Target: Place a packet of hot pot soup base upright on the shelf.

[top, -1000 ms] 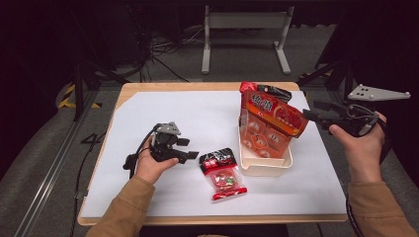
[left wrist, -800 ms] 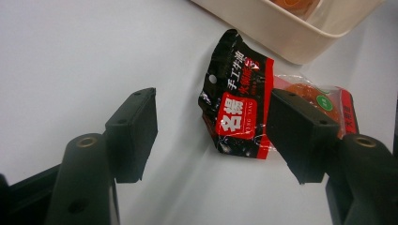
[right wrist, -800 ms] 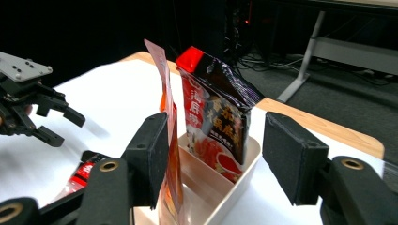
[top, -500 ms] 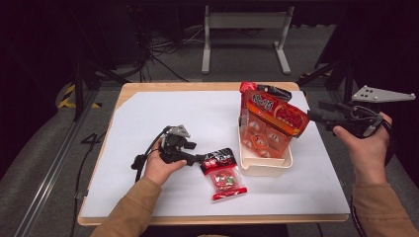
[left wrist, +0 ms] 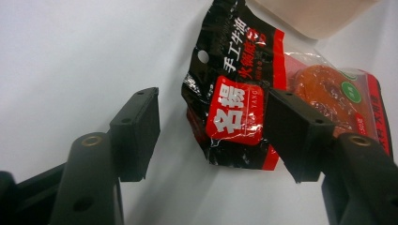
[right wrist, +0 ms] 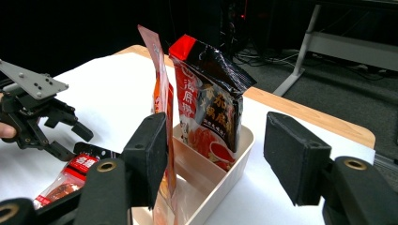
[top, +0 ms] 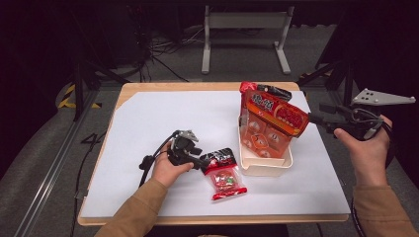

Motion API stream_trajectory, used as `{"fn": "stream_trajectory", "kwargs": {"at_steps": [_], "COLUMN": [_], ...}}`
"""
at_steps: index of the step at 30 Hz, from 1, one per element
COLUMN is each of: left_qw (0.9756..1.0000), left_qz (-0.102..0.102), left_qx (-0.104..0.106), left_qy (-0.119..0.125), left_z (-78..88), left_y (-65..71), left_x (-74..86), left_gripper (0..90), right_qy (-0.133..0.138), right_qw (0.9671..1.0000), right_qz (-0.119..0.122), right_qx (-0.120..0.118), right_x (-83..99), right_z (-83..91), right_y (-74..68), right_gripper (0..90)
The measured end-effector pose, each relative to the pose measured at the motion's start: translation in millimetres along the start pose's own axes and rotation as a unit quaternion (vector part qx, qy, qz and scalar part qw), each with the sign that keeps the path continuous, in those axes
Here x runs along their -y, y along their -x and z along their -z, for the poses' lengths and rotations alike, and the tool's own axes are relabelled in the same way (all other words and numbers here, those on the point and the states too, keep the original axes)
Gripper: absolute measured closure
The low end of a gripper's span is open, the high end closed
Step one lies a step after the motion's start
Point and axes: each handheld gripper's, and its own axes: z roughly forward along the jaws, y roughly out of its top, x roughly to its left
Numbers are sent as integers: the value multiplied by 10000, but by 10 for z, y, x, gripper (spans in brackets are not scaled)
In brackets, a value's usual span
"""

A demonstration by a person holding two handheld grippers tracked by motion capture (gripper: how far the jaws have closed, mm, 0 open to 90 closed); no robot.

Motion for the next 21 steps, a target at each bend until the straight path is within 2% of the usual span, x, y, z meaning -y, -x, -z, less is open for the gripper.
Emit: {"fn": "stream_trajectory", "kwargs": {"at_steps": [7,13,16,19,21], "left_qw": [9996,9990,9986,9994,9996], "left_qz": [92,183,121,3,-54], "left_qx": [240,412,521,335,250], "left_qy": [-94,-52,-40,-51,-70], "left_z": [-73,-117,-127,-139,-141], "left_y": [-25,-47,-29,11,18], "left_x": [17,31,31,29,34], "left_gripper": [438,467,558,638,722], "right_qy": [-12,-15,-12,-23,-26], "right_qw": [10000,10000,10000,10000,10000], "right_qz": [-8,-34,-47,-78,-67], "right_qx": [-16,-28,-35,-44,-51], "right_x": [24,47,63,73,78], "right_z": [-16,-28,-34,-38,-44], "right_y": [-2,0,2,2,1], "right_gripper": [404,401,400,400,400]}}
